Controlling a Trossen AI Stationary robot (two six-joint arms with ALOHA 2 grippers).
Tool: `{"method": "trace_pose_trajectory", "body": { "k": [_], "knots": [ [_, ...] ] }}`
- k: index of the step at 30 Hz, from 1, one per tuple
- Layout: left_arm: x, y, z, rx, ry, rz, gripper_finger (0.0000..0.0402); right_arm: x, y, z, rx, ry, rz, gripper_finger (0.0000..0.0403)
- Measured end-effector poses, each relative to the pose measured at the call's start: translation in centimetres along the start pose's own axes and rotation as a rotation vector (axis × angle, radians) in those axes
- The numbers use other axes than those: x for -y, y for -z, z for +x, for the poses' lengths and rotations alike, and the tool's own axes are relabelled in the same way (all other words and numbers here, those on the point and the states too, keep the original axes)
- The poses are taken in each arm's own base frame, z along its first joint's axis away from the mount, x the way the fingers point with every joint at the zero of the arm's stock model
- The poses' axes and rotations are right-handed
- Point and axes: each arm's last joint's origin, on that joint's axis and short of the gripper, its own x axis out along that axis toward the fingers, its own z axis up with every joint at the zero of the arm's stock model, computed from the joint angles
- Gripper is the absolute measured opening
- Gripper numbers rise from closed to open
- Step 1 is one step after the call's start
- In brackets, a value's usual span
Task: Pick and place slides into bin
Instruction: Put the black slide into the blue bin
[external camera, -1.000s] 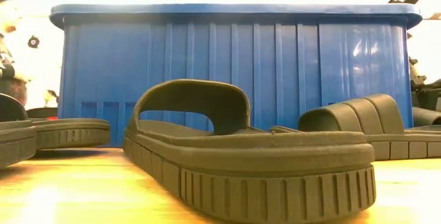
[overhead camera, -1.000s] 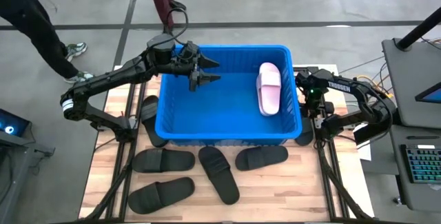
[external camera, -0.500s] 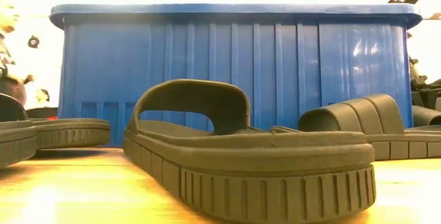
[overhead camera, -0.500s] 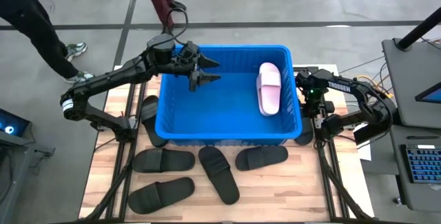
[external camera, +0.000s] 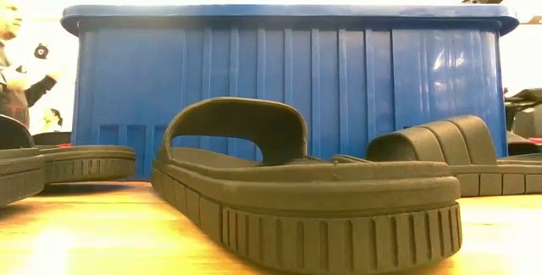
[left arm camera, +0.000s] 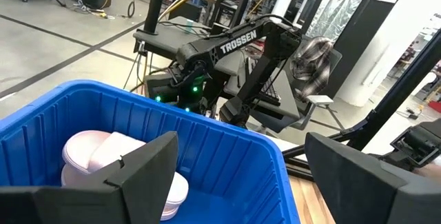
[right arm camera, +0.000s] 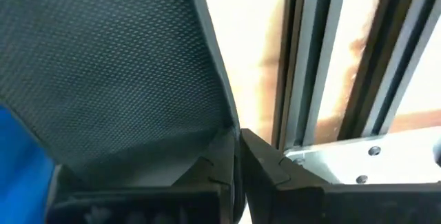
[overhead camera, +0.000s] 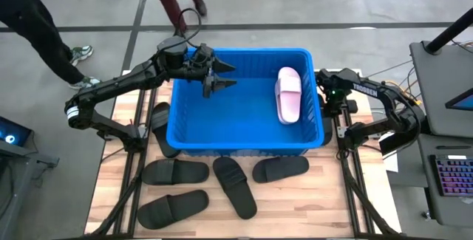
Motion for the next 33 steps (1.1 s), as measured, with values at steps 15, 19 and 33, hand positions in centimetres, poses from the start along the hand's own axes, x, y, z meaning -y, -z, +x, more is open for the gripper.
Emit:
{"method": "trace_pose_trajectory", "body": {
  "k": [15, 19, 33],
  "knots": [
    [0.0, 0.0, 0.0, -0.002, -0.003, -0.008, 0.0302, 1.1, -0.8, -3.9, 0.118, 0.026, -0.018, 0.0009],
    [0.0, 0.0, 0.0, -0.002, -0.003, -0.008, 0.0302, 1.6, -1.1, -5.5, 0.165, 0.021, -0.008, 0.0009],
    [0.0, 0.0, 0.0, -0.001, -0.004, -0.008, 0.0302, 2.9, -1.9, -10.4, 0.281, 0.016, -0.006, 0.0008]
  ]
}}
